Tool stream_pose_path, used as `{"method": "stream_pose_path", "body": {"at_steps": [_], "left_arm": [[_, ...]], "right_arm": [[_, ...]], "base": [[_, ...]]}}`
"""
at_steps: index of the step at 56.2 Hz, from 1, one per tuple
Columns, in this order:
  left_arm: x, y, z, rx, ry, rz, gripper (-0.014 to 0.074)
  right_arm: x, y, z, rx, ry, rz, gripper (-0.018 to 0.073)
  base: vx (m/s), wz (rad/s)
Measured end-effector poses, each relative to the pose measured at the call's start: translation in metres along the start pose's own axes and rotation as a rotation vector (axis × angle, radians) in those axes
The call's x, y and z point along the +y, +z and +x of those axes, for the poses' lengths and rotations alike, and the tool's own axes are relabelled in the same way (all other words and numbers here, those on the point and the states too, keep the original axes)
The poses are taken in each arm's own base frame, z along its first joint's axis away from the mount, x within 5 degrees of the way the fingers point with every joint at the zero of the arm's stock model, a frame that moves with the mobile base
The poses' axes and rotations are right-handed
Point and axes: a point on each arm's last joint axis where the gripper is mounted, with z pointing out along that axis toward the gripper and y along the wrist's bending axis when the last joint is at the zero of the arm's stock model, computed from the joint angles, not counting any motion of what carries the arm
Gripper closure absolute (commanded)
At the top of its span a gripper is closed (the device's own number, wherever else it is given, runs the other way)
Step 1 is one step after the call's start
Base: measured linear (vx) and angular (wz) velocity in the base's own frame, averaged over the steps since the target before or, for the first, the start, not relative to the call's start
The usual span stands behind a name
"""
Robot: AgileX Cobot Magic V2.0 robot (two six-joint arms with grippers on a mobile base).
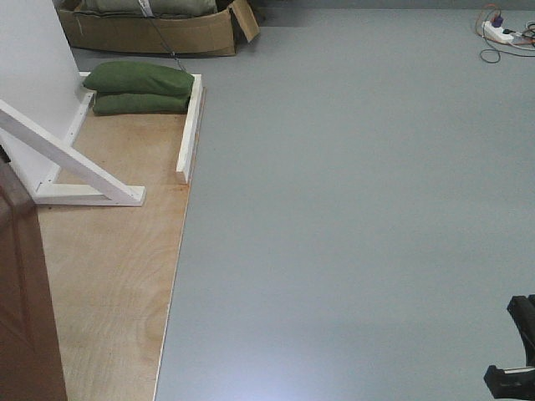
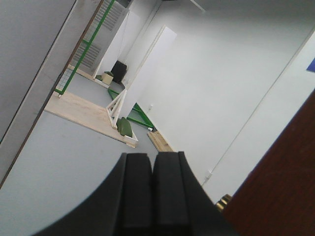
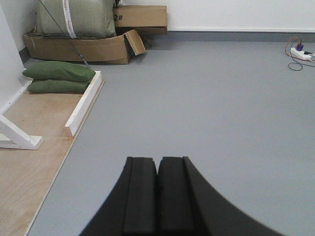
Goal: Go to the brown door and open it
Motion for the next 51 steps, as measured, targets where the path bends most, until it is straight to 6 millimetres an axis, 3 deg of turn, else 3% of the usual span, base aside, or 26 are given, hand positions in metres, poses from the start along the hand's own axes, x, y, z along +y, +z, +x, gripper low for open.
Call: {"method": "stream_pose_path", "body": {"at_steps": [21, 37, 51], "left_arm": [[-0.009, 0.005, 0.015, 0.021, 0.054, -0.005, 0.06], [-0.029, 0.011, 0.005, 0.011, 0.018, -0.002, 0.06], [-0.032, 0.012, 0.005, 0.027, 0.01, 0.022, 0.06]], "right_arm": [[0.0, 0.0, 0.0, 0.0, 0.0, 0.0, 0.0559], [0.0, 0.0, 0.0, 0.0, 0.0, 0.0, 0.0559], [0.0, 0.0, 0.0, 0.0, 0.0, 0.0, 0.0559]], "base": [[0.0, 0.0], [0.0, 0.0], [0.0, 0.0]]}}
